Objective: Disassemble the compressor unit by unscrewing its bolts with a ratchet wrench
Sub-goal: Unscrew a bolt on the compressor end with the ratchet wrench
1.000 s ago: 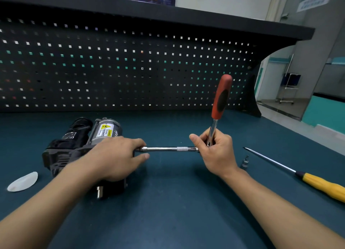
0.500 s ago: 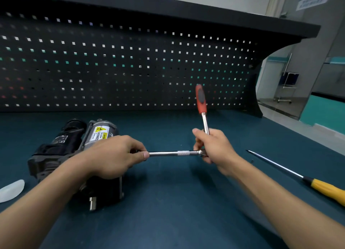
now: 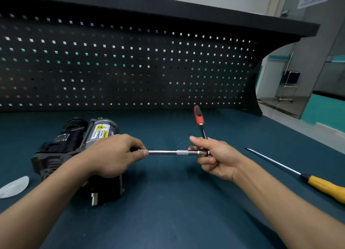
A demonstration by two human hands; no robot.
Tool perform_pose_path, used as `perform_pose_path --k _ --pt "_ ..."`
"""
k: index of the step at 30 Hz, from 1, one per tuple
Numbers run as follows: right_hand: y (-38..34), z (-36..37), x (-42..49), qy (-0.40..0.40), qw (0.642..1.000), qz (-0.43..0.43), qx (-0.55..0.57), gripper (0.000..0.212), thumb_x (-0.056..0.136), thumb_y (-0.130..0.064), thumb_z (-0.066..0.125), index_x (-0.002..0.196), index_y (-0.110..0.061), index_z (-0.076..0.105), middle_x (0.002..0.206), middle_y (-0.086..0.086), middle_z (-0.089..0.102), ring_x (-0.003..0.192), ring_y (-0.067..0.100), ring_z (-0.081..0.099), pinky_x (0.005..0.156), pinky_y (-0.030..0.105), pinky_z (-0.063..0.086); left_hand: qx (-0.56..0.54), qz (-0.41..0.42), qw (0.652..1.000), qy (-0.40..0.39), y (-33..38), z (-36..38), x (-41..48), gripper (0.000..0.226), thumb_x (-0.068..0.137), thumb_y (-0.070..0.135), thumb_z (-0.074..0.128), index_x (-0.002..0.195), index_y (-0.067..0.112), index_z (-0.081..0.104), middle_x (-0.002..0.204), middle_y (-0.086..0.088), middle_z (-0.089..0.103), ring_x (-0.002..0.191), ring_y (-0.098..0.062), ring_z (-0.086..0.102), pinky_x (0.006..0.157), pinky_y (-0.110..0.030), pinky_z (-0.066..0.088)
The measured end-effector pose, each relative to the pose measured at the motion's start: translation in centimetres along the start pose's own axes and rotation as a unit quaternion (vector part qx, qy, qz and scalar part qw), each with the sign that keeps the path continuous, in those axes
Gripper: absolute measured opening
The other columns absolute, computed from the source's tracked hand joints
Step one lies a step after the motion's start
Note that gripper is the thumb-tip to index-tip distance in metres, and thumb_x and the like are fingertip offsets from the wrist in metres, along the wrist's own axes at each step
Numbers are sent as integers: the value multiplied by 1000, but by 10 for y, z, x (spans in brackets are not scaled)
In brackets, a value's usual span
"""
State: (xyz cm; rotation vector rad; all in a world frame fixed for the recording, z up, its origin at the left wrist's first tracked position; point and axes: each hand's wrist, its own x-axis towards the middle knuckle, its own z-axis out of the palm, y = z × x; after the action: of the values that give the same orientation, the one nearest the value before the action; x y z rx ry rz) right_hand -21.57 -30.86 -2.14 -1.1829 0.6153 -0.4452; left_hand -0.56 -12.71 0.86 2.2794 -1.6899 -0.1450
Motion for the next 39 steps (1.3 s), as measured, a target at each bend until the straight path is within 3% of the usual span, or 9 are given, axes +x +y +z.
perform_pose_path --k 7,10,15,19,21,28,31,36,39 --pt "9 -1 4 42 986 -131 -95 41 78 -24 83 70 -19 43 66 5 55 42 11 35 38 22 26 -11 9 1000 2 -2 1 -1 22 95 55 50 88 38 63 71 31 59 70 -3 57 73 -33 49" --pt "13 -3 7 62 963 -224 -134 42 78 -21 86 65 -22 47 65 9 51 50 16 40 41 23 31 -8 16 1000 11 -3 2 0 22 95 55 50 90 37 61 72 36 57 68 -2 55 68 -30 44" --pt "19 -3 10 105 903 -358 -213 40 68 -39 87 57 -25 52 65 3 63 52 15 47 50 25 41 -4 15 999 28 -6 4 -1 22 94 57 50 88 37 58 68 27 59 67 0 55 66 -28 42" --pt "24 -4 13 110 876 -421 -209 43 76 -12 86 55 -23 50 63 -3 61 59 10 56 61 20 48 4 17 1000 24 -5 3 -1 22 94 57 49 89 38 58 71 34 57 65 2 53 63 -26 38" --pt "24 -3 14 111 874 -425 -208 45 78 -8 84 54 -19 47 62 -5 60 58 7 58 62 16 47 11 18 1000 15 -5 2 -1 23 95 57 47 89 39 60 73 35 57 65 3 54 63 -26 38" --pt "15 4 12 127 916 -321 -204 49 88 -32 76 53 -25 43 58 0 54 51 7 51 57 23 40 14 21 1000 8 -4 2 1 22 97 54 48 85 39 60 67 36 56 61 10 52 59 -25 35" --pt "9 11 8 146 945 -247 -158 45 89 -38 74 59 -23 45 59 1 59 41 6 42 44 19 32 15 23 1000 11 -4 2 0 22 96 54 48 85 40 60 68 37 56 61 9 52 60 -25 35" --pt "-2 13 -1 111 991 -65 -33 35 92 -37 69 76 -18 46 64 1 65 36 8 25 35 17 18 12 16 1000 17 -4 3 0 24 95 55 49 88 37 63 69 32 58 61 4 53 63 -27 40" --pt "-3 9 -3 89 996 7 3 35 92 -34 68 73 -20 43 54 -2 52 32 6 23 32 17 16 5 14 1000 18 -3 2 -1 23 95 55 50 88 37 64 71 29 60 63 3 55 63 -26 42"
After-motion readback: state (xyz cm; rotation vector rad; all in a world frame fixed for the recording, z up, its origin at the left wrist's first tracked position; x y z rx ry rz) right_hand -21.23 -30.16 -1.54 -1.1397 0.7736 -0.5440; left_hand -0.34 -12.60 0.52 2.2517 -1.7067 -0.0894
